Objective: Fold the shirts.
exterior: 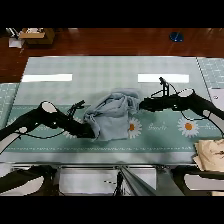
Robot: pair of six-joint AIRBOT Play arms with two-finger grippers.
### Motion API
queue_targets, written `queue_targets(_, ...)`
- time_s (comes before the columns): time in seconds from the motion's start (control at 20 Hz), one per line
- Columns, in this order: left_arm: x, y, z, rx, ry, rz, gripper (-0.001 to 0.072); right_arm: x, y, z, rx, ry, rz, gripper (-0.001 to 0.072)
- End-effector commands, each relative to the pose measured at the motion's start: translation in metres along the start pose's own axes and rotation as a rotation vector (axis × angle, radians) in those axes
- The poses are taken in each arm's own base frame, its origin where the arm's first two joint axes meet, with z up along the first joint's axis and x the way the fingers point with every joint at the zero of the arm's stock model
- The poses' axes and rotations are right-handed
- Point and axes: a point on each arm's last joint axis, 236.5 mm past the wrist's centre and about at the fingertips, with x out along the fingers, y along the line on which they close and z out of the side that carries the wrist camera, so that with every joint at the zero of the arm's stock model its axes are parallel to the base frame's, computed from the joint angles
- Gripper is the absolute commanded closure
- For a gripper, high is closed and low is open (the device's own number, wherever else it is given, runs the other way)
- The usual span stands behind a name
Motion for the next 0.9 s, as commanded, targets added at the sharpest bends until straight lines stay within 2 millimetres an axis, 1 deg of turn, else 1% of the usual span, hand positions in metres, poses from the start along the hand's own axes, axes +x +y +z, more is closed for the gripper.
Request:
queue_targets(0.0,0.0,-0.001,-0.002,0.0,0.008,-0.005,0.0685,0.014,0.026,-0.003,-0.037,-0.002,0.08,0.0636)
queue_targets(0.05,-0.001,-0.003,-0.001,0.004,0.01,-0.008,0.0686,0.01,0.032,0.002,-0.027,-0.012,0.105,0.0691)
queue_targets(0.1,-0.005,-0.007,0.001,0.015,0.01,-0.015,0.0686,0.003,0.039,0.006,-0.037,-0.019,0.128,0.0691)
queue_targets(0.15,-0.013,-0.016,0.006,0.047,-0.001,-0.025,0.0687,-0.009,0.049,0.013,-0.073,-0.032,0.154,0.0691)
queue_targets(0.2,-0.027,-0.028,0.014,0.105,-0.022,-0.038,0.0688,-0.025,0.058,0.023,-0.109,-0.06,0.175,0.0691)
queue_targets(0.25,-0.049,-0.042,0.028,0.158,-0.069,-0.049,0.0688,-0.046,0.067,0.037,-0.138,-0.11,0.182,0.0692)
queue_targets(0.3,-0.075,-0.058,0.042,0.21,-0.132,-0.052,0.0687,-0.069,0.073,0.052,-0.172,-0.171,0.177,0.0691)
queue_targets(0.4,-0.148,-0.094,0.07,0.313,-0.314,-0.032,0.0688,-0.125,0.086,0.081,-0.24,-0.31,0.147,0.0692)
queue_targets(0.45,-0.192,-0.113,0.081,0.344,-0.43,-0.014,0.0687,-0.154,0.093,0.091,-0.274,-0.379,0.125,0.0691)
queue_targets(0.5,-0.234,-0.13,0.088,0.375,-0.544,0.01,0.0687,-0.183,0.103,0.099,-0.293,-0.446,0.111,0.0691)
queue_targets(0.55,-0.277,-0.148,0.09,0.418,-0.657,0.046,0.0687,-0.205,0.111,0.104,-0.297,-0.498,0.107,0.0691)
queue_targets(0.6,-0.313,-0.163,0.088,0.459,-0.753,0.083,0.0687,-0.227,0.122,0.105,-0.322,-0.546,0.101,0.0692)
queue_targets(0.65,-0.347,-0.179,0.083,0.488,-0.847,0.119,0.0687,-0.244,0.13,0.104,-0.35,-0.581,0.082,0.0692)
queue_targets(0.7,-0.375,-0.192,0.076,0.507,-0.926,0.15,0.0687,-0.26,0.138,0.101,-0.388,-0.611,0.052,0.0692)
queue_targets(0.75,-0.4,-0.204,0.068,0.531,-0.997,0.185,0.0687,-0.275,0.145,0.099,-0.424,-0.637,0.013,0.0692)
queue_targets(0.85,-0.438,-0.226,0.049,0.562,-1.109,0.239,0.0687,-0.311,0.164,0.094,-0.484,-0.701,-0.052,0.0692)
